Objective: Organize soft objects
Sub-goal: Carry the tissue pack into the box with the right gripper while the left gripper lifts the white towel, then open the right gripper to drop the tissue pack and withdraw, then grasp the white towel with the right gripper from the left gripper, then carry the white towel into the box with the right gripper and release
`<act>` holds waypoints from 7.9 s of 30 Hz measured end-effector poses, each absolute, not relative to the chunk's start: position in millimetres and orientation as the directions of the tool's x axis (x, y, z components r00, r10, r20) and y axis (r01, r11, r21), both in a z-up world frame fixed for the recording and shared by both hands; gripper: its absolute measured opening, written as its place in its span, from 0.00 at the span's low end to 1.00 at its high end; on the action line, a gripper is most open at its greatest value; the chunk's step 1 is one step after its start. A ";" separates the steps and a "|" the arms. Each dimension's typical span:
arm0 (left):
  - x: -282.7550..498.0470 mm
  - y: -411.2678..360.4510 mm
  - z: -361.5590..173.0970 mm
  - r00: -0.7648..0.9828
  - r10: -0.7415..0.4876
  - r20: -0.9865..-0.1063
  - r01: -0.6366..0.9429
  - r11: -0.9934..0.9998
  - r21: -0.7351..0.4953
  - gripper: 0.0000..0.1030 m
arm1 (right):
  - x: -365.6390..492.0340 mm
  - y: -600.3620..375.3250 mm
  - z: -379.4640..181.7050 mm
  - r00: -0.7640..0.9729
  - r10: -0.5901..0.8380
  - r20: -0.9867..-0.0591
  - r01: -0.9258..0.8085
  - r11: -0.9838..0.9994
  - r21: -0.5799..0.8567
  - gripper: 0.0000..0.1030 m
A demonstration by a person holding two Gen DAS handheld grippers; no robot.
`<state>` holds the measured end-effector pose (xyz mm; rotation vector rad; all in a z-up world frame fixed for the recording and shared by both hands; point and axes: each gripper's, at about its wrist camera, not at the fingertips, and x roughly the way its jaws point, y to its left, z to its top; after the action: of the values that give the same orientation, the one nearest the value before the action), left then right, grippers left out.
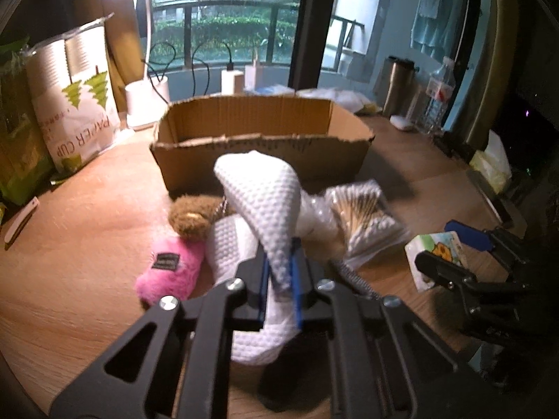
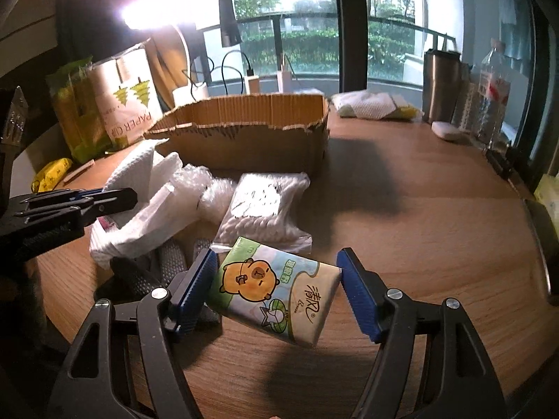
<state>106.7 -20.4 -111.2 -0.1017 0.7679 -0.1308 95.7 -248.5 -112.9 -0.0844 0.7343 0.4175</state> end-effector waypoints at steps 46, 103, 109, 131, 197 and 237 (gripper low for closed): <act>198.9 -17.1 -46.7 0.847 -0.152 -0.509 0.095 0.986 -0.138 0.10 | 210.0 -237.8 -44.8 0.746 0.452 -0.489 -0.499 0.866 0.040 0.72; 167.4 17.4 -57.9 0.850 -0.151 -0.504 0.048 0.976 -0.211 0.66 | 189.7 -210.2 -30.2 0.726 0.449 -0.520 -0.495 0.867 0.058 0.84; 151.3 16.7 -54.2 0.858 -0.147 -0.493 0.048 0.977 -0.208 0.67 | 172.7 -211.4 -27.1 0.730 0.450 -0.515 -0.497 0.866 0.053 0.84; 110.3 5.5 -77.0 0.825 -0.139 -0.548 0.037 0.980 -0.194 0.67 | 137.2 -230.7 -52.1 0.714 0.430 -0.552 -0.474 0.877 0.071 0.84; 91.2 80.7 -134.6 0.779 -0.222 -0.586 0.038 0.950 -0.309 0.67 | 162.2 -43.7 -73.6 0.511 0.541 -0.668 -0.752 0.658 -0.042 0.10; 172.3 115.1 -113.8 0.830 -0.136 -0.541 -0.050 0.948 -0.314 0.67 | 280.9 -71.1 -66.3 0.629 0.464 -0.624 -0.616 0.787 -0.036 0.10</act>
<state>172.3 115.1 -113.8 -0.3255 0.5932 -0.0469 280.9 -71.1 -66.3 -0.2572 0.6364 0.6261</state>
